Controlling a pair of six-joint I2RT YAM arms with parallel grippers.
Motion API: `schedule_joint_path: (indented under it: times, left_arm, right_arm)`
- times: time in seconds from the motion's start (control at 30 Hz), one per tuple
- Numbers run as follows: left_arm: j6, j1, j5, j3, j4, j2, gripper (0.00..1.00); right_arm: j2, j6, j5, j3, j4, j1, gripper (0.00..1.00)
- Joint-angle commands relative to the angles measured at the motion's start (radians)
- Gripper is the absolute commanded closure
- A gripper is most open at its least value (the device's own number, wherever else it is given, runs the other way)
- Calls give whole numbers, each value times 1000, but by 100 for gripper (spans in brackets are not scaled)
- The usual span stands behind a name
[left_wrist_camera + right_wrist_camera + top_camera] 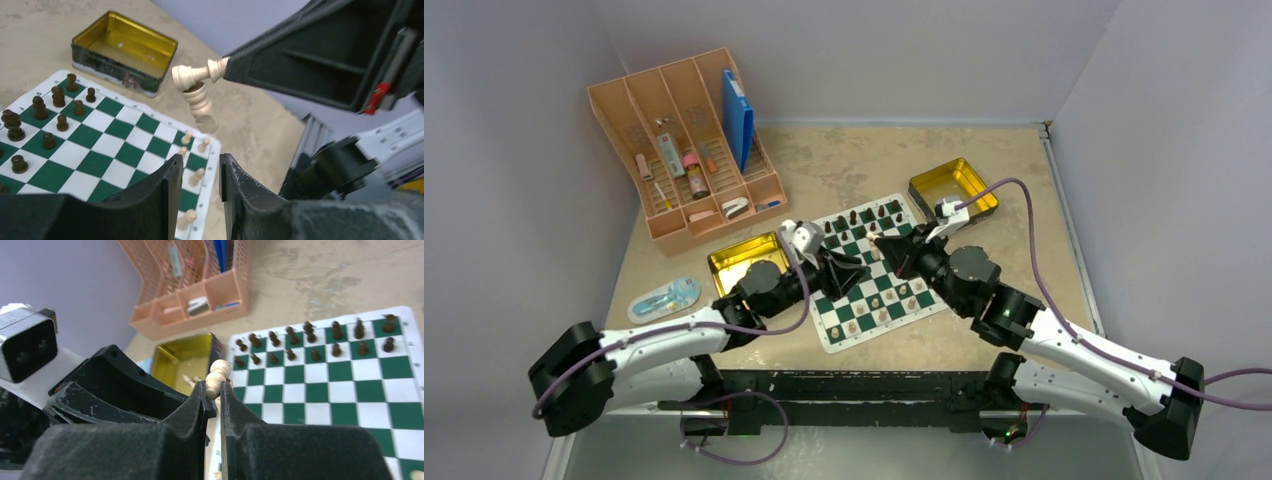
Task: Set up the chess pieces on the board
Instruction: Place the chess piece on the chessboard.
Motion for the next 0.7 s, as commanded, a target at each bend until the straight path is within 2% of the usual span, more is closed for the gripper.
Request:
schedule_joint_path:
  times: [0.0,0.1,0.23,0.37,0.53,0.67]
  left_arm:
    - [-281,-2,-100,25,-57,-127,67]
    - [-404,-2,-101,-18,-15,-194,64]
    - [-427,-2,-13,-64,98,-243,56]
    - [-374,-2,21,-46,101,-256,50]
    - [-269,-2,13,8,23,-256,46]
    - [-213,-2,11,15,65,-241,44]
  right_arm:
    - [-7,158,-22,34,191,-2,100]
    - [-1,207,-29,34,263,-2,100]
    - [9,248,-39,39,340,-2,100]
    - [11,276,-77,40,390,-3,100]
    - [-5,293,-104,29,388,-2,100]
    - [-23,316,-121,14,385,-3,100]
